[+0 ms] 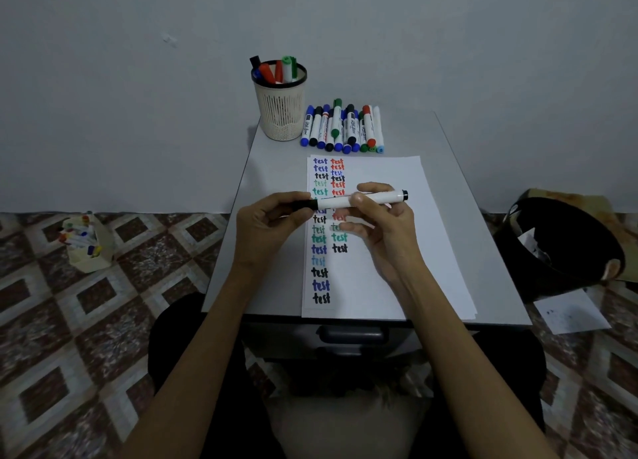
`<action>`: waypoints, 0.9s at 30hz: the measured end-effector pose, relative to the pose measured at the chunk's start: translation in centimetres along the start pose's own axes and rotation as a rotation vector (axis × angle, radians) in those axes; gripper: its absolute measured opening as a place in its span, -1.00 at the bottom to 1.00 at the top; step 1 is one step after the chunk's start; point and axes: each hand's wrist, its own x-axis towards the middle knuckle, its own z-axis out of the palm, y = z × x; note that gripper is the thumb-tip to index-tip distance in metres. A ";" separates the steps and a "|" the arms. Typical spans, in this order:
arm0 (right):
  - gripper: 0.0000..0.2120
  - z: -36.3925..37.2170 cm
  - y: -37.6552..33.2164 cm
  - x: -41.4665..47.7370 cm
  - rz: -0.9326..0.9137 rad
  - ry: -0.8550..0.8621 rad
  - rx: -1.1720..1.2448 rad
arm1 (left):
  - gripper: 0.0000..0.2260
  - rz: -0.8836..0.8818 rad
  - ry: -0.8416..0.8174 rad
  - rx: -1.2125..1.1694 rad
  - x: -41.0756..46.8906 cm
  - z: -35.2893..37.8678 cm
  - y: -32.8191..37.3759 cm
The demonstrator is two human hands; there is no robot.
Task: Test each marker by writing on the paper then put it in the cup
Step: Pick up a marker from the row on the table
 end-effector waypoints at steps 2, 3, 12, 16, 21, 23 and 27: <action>-0.96 -0.2 -0.6 0.6 -0.038 0.003 -0.038 | -0.76 -0.028 0.023 -0.036 0.1 -0.1 0.0; -0.99 -0.3 -1.2 0.9 -0.060 0.014 -0.120 | -0.76 -0.042 0.042 -0.050 0.1 -0.1 0.0; -0.72 2.3 -2.6 2.9 -0.122 -0.342 -1.378 | -0.73 -0.006 0.103 -0.030 0.4 -0.2 -0.3; -0.75 3.2 -2.0 3.7 -0.166 -0.316 -1.370 | -0.70 0.014 0.142 0.060 0.3 0.0 -0.4; -0.71 3.4 -2.3 5.9 -0.263 -0.113 -1.212 | -0.58 -0.030 0.018 0.711 0.6 0.4 -2.4; -0.69 3.5 -2.2 7.2 -0.319 -0.062 -1.169 | -0.51 -0.043 -0.054 0.846 0.6 0.5 -2.9; -0.70 4.6 -2.0 10.5 -0.440 0.046 -1.109 | -0.46 -0.063 -0.179 0.998 0.5 0.8 -3.0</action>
